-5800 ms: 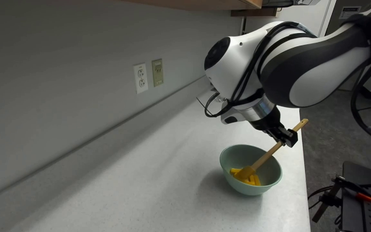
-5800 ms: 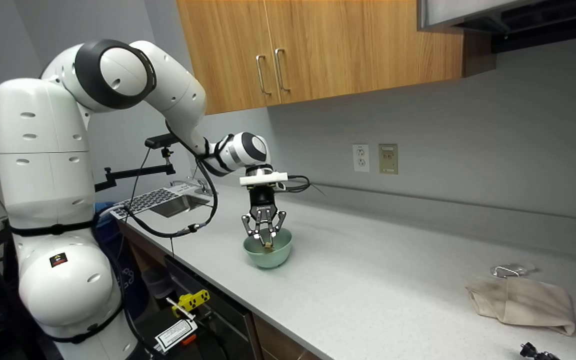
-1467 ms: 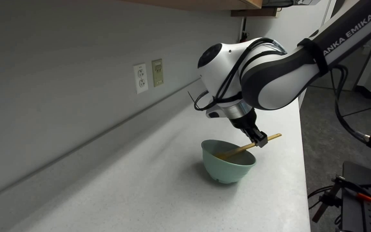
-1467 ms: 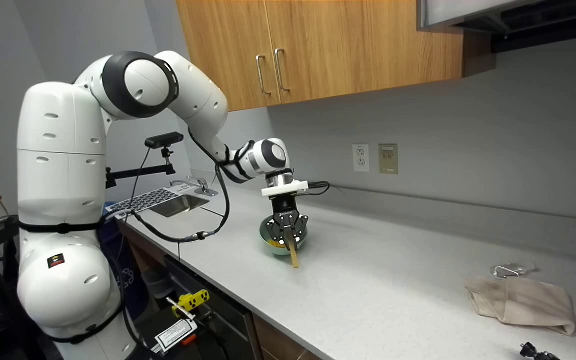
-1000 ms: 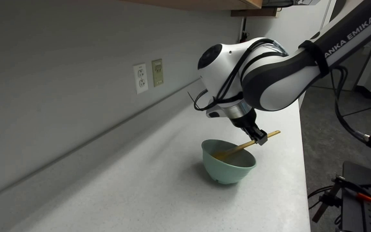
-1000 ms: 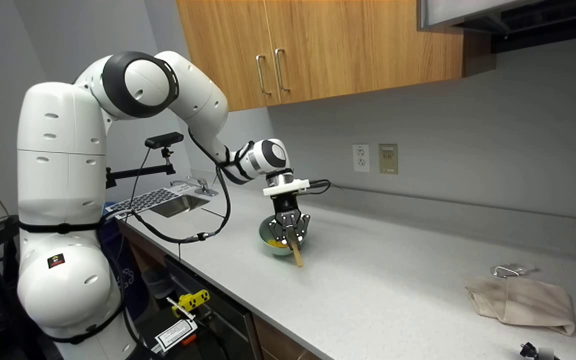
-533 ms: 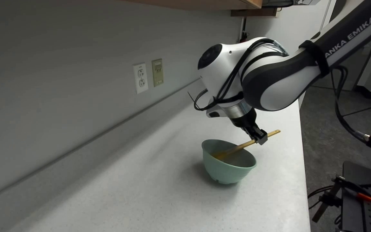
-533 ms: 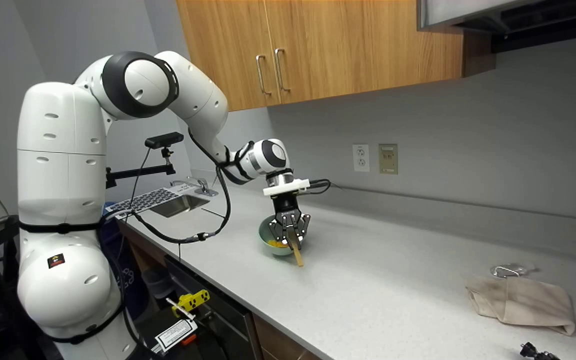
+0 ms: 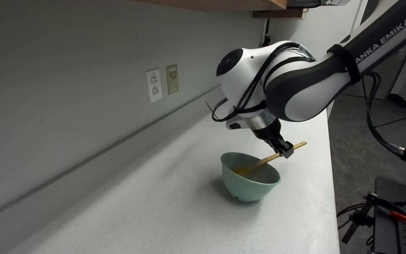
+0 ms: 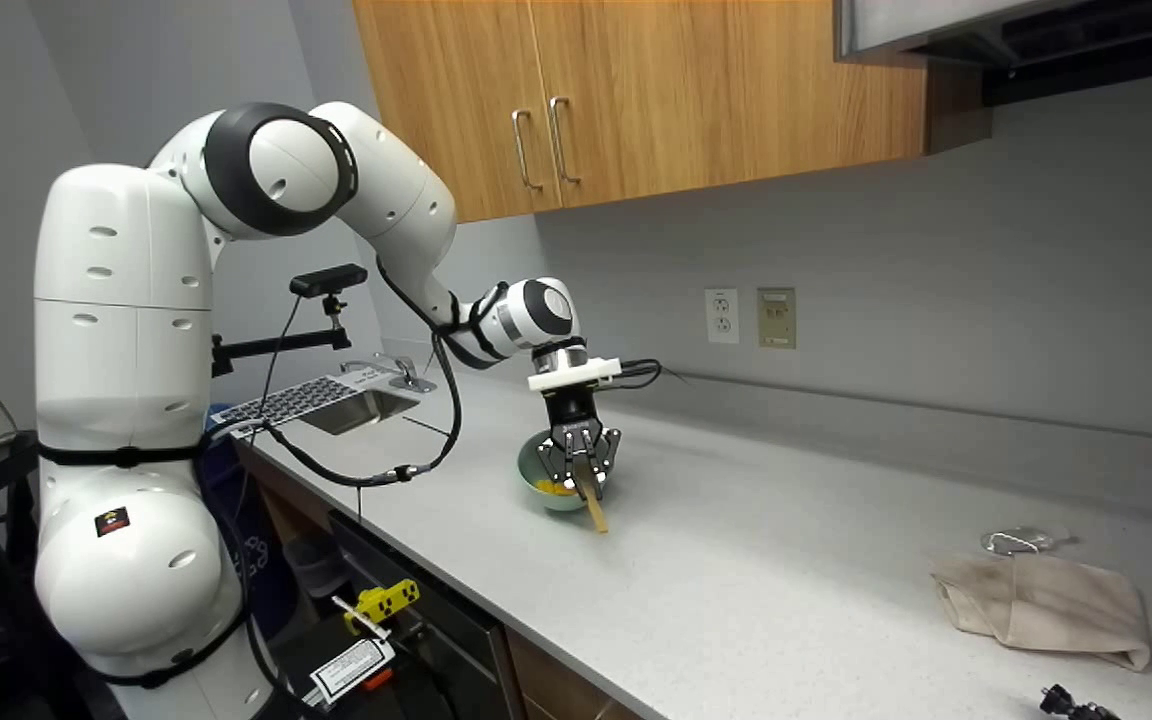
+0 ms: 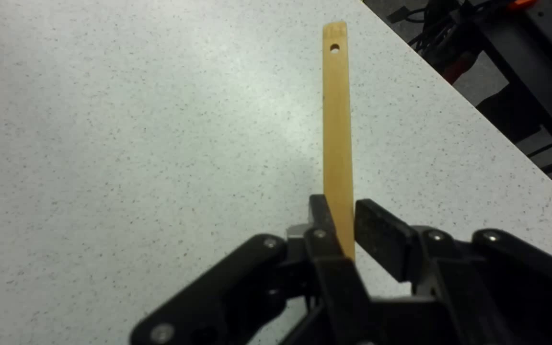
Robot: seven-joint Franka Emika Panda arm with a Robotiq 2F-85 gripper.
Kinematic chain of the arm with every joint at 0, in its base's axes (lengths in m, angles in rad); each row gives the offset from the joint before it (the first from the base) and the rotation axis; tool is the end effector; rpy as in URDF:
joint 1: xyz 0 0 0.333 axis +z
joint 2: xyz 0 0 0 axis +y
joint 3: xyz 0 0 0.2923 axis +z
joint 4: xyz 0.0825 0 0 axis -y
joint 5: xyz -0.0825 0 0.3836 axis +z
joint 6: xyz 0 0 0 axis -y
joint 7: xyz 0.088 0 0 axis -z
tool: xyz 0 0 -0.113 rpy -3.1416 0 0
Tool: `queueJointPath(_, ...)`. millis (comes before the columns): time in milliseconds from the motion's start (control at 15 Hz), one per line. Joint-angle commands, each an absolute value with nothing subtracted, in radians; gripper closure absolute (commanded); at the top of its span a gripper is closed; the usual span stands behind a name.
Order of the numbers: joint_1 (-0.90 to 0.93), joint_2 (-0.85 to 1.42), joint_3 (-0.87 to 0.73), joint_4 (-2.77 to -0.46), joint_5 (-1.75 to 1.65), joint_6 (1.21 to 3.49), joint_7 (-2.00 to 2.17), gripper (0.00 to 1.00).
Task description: Use the spatula to stir the contents in the bowl
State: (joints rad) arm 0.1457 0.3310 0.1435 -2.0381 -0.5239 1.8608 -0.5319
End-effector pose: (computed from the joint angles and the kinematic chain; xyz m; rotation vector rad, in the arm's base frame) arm 0.5194 0.1118 0.2316 2.2985 1.4212 -0.7430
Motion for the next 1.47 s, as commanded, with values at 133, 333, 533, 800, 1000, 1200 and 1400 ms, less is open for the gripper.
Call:
queueJointPath(133, 0.142, 0.332, 0.149, -2.035, -0.524, 1.848, -0.554, 0.78)
queueJointPath(333, 0.142, 0.332, 0.149, -2.035, -0.524, 1.847, -0.557, 0.78)
queueJointPath(533, 0.142, 0.332, 0.149, -2.035, -0.524, 1.847, -0.558, 0.78)
queueJointPath(800, 0.142, 0.332, 0.149, -2.035, -0.524, 1.847, -0.558, 0.78)
queueJointPath(1000, 0.142, 0.332, 0.149, -2.035, -0.524, 1.847, -0.558, 0.78)
queueJointPath(1200, 0.145, 0.324, 0.149, -2.041, -0.530, 1.842, -0.551, 0.94)
queueJointPath(1400, 0.152, 0.298, 0.154, -2.063, -0.536, 1.822, -0.541, 0.94)
